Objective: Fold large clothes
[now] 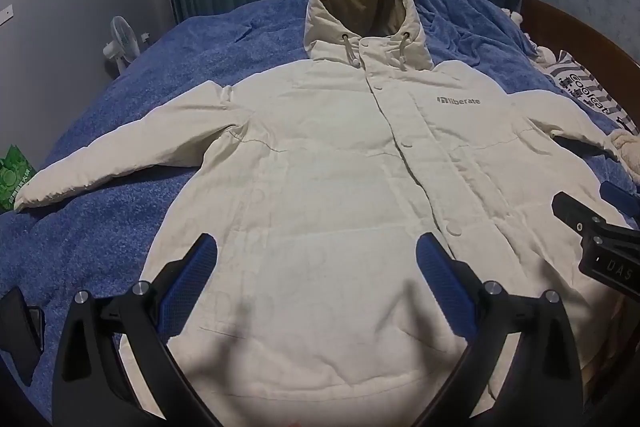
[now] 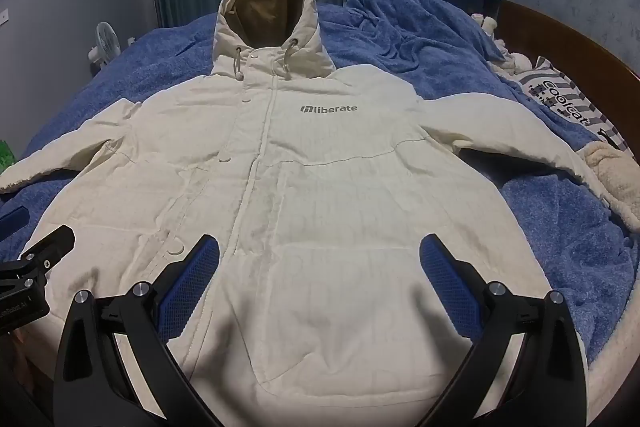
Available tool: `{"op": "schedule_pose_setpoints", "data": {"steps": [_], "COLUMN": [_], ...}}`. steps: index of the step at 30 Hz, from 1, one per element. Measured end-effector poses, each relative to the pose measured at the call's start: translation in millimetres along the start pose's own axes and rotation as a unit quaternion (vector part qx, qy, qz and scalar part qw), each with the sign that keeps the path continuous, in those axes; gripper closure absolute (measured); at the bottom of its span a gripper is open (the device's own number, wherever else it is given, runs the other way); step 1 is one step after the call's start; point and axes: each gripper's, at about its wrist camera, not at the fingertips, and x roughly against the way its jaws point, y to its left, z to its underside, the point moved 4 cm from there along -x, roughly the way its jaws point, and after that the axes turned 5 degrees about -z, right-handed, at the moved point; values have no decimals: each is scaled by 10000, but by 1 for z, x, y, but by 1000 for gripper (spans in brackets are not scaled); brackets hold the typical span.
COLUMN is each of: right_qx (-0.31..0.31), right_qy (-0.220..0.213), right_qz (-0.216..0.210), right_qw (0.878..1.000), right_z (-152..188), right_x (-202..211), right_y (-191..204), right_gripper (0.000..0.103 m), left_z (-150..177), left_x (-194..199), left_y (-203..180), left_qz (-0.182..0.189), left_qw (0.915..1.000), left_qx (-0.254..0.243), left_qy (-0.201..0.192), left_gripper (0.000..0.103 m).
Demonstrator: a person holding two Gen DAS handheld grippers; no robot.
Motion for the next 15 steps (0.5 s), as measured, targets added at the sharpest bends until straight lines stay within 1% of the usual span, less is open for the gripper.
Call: {"op": "schedule_pose_setpoints", "data": {"steps": [15], "right_qx": [3], "right_qy": [1], "right_qz": [13], "right_qw": [10000], "right_z": [0], "right_x": [-1], "right_y": [0], "right_gripper": [6], "left_z": [4], "left_x": [-2], "left_y": [3], "left_qz": [7], "left_qw": [10000], "left_qx": [63], "left_qy": [63], "left_gripper": [8]}}
